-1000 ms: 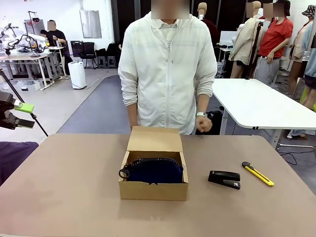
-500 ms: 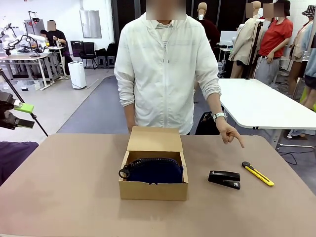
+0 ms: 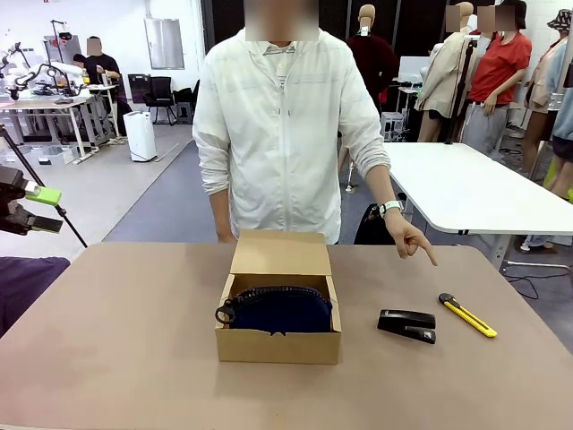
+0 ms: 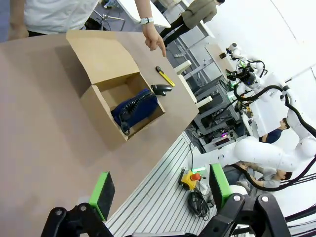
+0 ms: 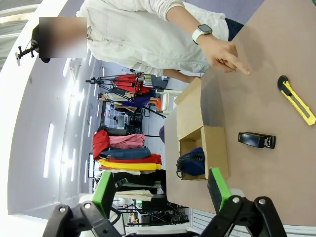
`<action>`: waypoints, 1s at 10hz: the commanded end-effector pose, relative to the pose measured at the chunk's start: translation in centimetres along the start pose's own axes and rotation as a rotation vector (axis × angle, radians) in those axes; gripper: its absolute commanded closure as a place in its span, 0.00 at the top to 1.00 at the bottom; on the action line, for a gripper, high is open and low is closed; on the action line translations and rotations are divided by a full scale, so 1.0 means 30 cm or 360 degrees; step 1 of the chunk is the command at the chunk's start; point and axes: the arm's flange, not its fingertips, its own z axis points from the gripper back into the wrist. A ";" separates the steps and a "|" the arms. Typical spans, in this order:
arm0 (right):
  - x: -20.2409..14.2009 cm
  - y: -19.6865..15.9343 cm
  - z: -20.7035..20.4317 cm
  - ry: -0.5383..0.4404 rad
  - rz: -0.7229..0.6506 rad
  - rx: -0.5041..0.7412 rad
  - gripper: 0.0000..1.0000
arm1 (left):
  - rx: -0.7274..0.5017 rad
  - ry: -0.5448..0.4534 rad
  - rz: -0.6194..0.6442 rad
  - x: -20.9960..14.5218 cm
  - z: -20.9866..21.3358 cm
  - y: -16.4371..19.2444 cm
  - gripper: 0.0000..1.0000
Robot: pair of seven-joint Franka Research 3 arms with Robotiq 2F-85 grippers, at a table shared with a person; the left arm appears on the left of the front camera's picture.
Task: Pack the items into the box.
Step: Pick up the item specified by the human and place it in the Mailer Box.
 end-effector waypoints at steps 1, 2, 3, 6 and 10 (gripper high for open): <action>0.008 0.012 -0.007 -0.0018 0.0014 0.0045 1.00 | -0.0009 0.0014 0.0011 -0.003 0.010 -0.003 1.00; 0.000 0.000 0.000 0.0000 0.0000 0.0000 1.00 | -0.0009 0.0014 0.0011 -0.003 0.010 -0.003 1.00; 0.031 0.032 -0.163 0.0083 0.0049 -0.0403 1.00 | -0.0009 0.0014 0.0011 -0.003 0.010 -0.003 1.00; 0.106 -0.014 -0.542 -0.0183 0.0337 -0.1438 1.00 | -0.0009 0.0014 0.0011 -0.003 0.010 -0.003 1.00; 0.091 -0.184 -0.812 0.0006 0.0908 -0.1725 1.00 | -0.0009 0.0014 0.0011 -0.003 0.010 -0.003 1.00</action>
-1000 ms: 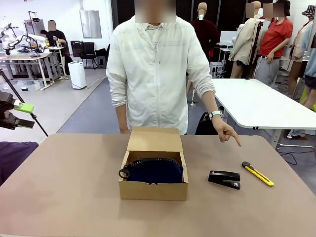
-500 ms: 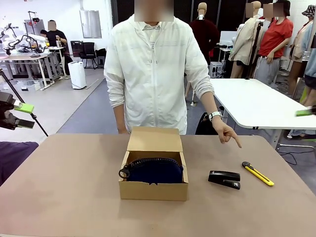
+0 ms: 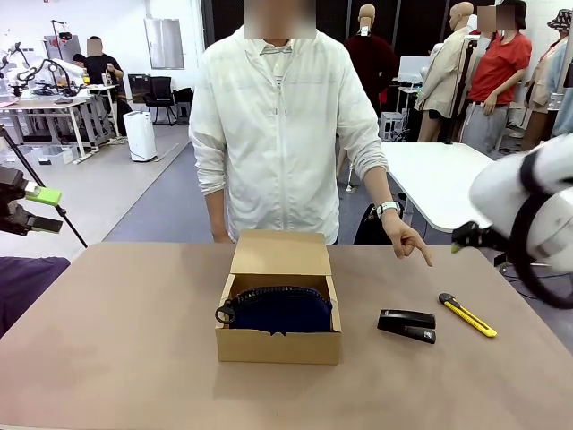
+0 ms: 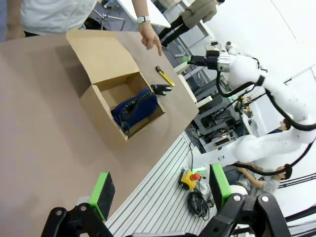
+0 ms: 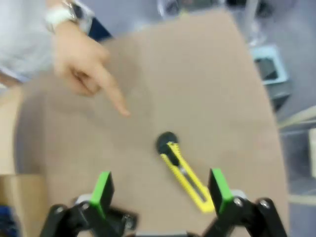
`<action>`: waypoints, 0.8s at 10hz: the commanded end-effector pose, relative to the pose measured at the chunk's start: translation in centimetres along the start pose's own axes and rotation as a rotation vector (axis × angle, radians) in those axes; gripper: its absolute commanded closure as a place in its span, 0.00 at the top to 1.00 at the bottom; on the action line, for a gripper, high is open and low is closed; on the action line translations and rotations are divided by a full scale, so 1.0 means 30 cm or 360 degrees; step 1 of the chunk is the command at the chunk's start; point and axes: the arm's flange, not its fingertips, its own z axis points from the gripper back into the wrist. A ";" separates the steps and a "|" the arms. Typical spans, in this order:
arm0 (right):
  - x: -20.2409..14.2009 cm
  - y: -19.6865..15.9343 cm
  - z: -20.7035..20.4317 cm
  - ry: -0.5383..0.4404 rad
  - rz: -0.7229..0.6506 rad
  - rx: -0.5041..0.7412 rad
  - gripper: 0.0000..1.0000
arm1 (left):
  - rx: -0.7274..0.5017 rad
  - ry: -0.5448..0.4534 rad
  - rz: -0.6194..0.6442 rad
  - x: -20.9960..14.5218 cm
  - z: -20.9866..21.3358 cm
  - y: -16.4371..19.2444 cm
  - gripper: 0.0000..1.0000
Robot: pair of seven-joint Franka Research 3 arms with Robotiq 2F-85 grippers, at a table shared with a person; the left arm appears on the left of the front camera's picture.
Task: Pack the items into the box.
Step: Pick up the item specified by the human and place it in the Mailer Box.
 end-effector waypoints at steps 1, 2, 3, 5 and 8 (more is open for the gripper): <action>0.032 -0.003 -0.049 0.0018 0.0079 -0.0246 1.00 | -0.0008 0.0013 0.0009 -0.002 0.010 -0.004 1.00; 0.049 -0.026 0.018 0.0104 -0.0016 -0.0079 1.00 | -0.0008 0.0013 0.0009 -0.002 0.010 -0.004 1.00; -0.028 -0.028 -0.070 0.0022 0.0090 -0.0094 1.00 | -0.0008 0.0013 0.0009 -0.002 0.010 -0.004 1.00; -0.028 -0.028 -0.070 0.0022 0.0090 -0.0094 1.00 | -0.0008 0.0013 0.0009 -0.002 0.010 -0.004 1.00; -0.013 -0.033 -0.122 0.0345 0.0282 -0.0274 1.00 | -0.0008 0.0013 0.0009 -0.002 0.010 -0.004 1.00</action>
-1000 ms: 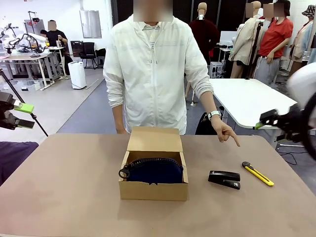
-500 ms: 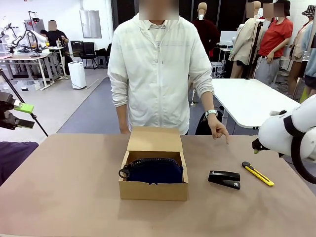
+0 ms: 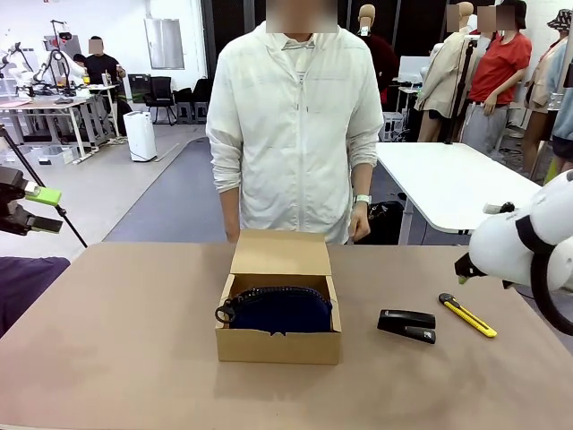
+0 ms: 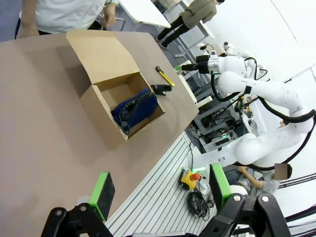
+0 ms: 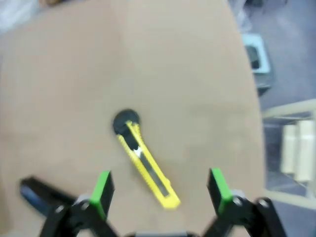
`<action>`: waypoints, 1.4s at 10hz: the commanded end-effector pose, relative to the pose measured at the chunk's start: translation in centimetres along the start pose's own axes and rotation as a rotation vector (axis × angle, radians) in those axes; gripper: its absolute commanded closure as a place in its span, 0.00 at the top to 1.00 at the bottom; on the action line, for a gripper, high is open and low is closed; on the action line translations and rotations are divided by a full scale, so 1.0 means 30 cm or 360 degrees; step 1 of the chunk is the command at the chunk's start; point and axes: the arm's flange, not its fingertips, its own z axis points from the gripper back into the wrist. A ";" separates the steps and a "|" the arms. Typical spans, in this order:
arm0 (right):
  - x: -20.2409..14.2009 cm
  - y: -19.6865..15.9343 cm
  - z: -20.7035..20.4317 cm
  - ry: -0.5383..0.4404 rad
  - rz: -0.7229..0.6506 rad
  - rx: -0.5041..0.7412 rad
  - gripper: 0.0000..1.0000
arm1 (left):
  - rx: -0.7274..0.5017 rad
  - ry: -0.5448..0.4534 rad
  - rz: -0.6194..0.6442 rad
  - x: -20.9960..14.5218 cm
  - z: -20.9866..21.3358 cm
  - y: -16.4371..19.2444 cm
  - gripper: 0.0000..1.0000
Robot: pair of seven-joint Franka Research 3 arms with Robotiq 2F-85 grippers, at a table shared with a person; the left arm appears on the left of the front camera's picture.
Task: Pack the items into the box.
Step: Pick up the item specified by the human and place it in the Mailer Box.
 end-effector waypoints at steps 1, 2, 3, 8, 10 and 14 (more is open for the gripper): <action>0.036 0.066 -0.014 0.0210 0.0123 -0.0178 1.00 | -0.0009 0.0014 0.0009 -0.002 0.010 -0.004 1.00; 0.033 0.078 -0.029 0.0244 0.0155 -0.0172 1.00 | -0.0009 0.0014 0.0009 -0.002 0.010 -0.004 1.00; 0.030 0.086 -0.047 0.0232 0.0138 -0.0156 1.00 | -0.0009 0.0014 0.0009 -0.002 0.010 -0.004 1.00; 0.033 0.116 -0.101 0.0307 0.0307 -0.0138 1.00 | -0.0009 0.0014 0.0009 -0.002 0.010 -0.004 1.00; 0.021 0.119 -0.096 0.0371 0.0784 -0.0089 1.00 | -0.0009 0.0014 0.0009 -0.002 0.010 -0.004 1.00; 0.023 0.132 -0.085 0.0423 0.0968 0.0074 1.00 | -0.0009 0.0014 0.0009 -0.002 0.010 -0.004 1.00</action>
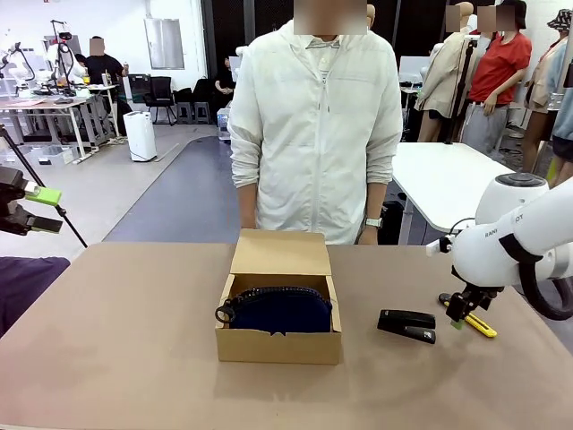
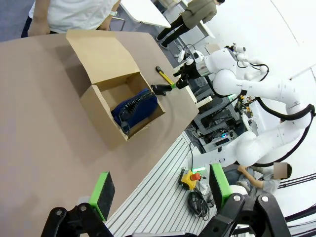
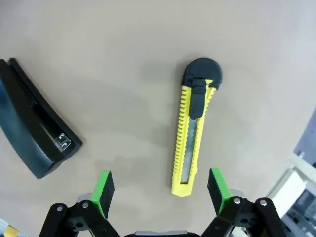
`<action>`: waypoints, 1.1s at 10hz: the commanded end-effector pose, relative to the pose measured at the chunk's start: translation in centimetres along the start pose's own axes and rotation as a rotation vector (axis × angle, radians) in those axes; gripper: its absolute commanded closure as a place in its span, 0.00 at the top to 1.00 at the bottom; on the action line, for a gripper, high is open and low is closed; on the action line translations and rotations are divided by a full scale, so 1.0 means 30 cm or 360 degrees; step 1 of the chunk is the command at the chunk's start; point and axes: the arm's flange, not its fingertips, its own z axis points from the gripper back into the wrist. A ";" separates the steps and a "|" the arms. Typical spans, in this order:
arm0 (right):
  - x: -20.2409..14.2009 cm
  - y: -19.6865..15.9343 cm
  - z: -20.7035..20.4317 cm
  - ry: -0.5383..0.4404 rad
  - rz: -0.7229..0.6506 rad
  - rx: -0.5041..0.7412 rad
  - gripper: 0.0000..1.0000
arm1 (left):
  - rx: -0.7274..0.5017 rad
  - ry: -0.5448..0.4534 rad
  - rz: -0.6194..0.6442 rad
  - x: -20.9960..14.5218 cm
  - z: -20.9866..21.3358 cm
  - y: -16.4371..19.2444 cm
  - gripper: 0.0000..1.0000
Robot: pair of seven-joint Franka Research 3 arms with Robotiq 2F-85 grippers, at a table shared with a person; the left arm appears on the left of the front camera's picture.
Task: Pack the items into the box.
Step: Pick up the item specified by the human and place it in the Mailer Box.
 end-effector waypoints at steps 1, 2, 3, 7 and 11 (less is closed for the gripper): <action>-0.003 0.013 -0.009 0.0014 -0.0011 -0.0012 1.00 | -0.0008 0.0014 0.0009 -0.001 0.010 -0.004 1.00; 0.000 0.000 0.000 0.0000 0.0000 0.0000 1.00 | -0.0008 0.0014 0.0009 -0.001 0.010 -0.004 1.00; 0.004 -0.033 -0.002 0.0109 -0.0059 0.0127 1.00 | -0.0008 0.0014 0.0009 -0.001 0.010 -0.004 1.00; 0.085 -0.149 -0.005 0.0217 -0.0119 0.0362 1.00 | -0.0008 0.0014 0.0009 -0.001 0.010 -0.004 1.00; 0.149 -0.212 -0.076 0.0230 -0.0078 0.0248 1.00 | -0.0008 0.0014 0.0009 -0.001 0.010 -0.004 1.00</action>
